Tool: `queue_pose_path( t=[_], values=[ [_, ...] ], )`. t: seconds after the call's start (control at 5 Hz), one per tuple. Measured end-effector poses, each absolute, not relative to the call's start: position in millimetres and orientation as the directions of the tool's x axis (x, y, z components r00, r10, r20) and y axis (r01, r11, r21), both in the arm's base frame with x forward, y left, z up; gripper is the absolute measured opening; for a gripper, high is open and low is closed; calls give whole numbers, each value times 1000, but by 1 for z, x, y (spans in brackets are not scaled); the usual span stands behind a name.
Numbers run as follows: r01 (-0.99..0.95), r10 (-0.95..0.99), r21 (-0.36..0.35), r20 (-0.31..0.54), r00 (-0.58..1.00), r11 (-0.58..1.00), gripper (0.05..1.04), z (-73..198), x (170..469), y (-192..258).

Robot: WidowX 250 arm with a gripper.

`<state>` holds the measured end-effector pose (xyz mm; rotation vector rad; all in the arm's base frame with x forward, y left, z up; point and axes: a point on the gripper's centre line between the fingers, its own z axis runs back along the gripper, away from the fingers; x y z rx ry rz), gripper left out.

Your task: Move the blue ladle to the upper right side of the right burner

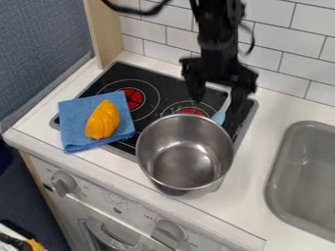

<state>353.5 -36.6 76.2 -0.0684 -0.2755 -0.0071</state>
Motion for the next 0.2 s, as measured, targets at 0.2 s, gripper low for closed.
queue_pose_path(
  t=[0.2],
  values=[
    [11, 15, -80, 319, 948, 997, 1000, 99, 352, -27]
  ],
)
